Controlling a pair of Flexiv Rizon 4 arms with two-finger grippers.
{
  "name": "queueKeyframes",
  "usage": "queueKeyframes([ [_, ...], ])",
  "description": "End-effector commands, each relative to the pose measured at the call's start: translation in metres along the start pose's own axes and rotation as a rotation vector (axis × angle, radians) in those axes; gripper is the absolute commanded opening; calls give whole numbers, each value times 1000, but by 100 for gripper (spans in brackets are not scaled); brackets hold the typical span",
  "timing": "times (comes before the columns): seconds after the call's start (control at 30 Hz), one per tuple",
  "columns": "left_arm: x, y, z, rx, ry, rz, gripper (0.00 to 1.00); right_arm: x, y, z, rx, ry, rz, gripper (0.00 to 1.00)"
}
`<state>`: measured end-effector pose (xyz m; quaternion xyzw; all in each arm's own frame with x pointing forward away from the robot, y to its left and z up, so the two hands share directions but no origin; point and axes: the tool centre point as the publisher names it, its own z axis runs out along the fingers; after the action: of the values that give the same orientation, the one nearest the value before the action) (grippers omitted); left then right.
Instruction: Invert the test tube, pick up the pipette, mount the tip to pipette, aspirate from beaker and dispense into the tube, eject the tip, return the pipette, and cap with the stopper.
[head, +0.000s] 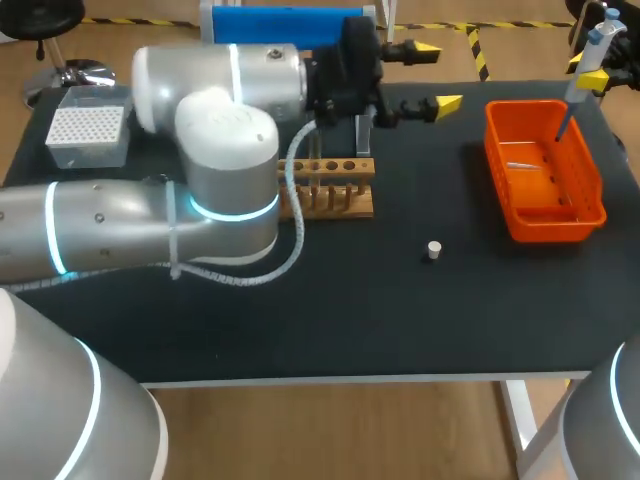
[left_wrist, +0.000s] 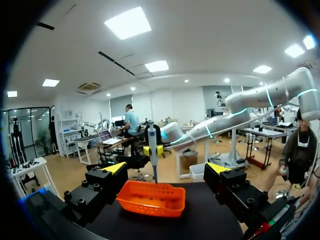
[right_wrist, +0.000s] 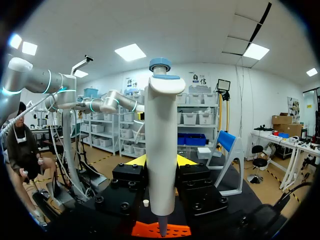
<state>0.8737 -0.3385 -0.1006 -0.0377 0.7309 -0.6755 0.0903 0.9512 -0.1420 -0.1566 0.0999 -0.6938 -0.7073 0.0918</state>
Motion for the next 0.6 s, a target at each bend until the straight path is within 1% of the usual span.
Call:
queueKeyframes([
  [0.03, 8, 8, -45, 90, -22, 12, 100, -2, 1, -2, 3, 7, 0, 0],
  [0.1, 7, 9, -57, 109, -13, 16, 100, -2, 1, -2, 3, 7, 0, 0],
  [0.13, 7, 9, -62, 91, -11, 17, 100, -2, 1, -2, 3, 7, 0, 0],
  [0.2, 7, 10, -73, 99, 6, 19, 100, -2, 1, -2, 3, 7, 0, 0],
  [0.23, 7, 11, -78, 83, 12, 15, 100, -2, 1, -2, 3, 7, 0, 0],
  [0.3, 8, 14, -87, 80, 46, 17, 100, -2, 1, -2, 3, 7, 0, 0],
  [0.37, 9, 17, -98, 64, 59, 10, 100, -2, 1, -2, 3, 7, 0, 0],
  [0.47, 10, 21, -114, 53, 61, 6, 100, -2, 1, -2, 3, 7, 0, 0],
  [0.6, 10, 28, -130, 37, 38, -13, 100, -2, 1, -2, 3, 7, 0, 0],
])
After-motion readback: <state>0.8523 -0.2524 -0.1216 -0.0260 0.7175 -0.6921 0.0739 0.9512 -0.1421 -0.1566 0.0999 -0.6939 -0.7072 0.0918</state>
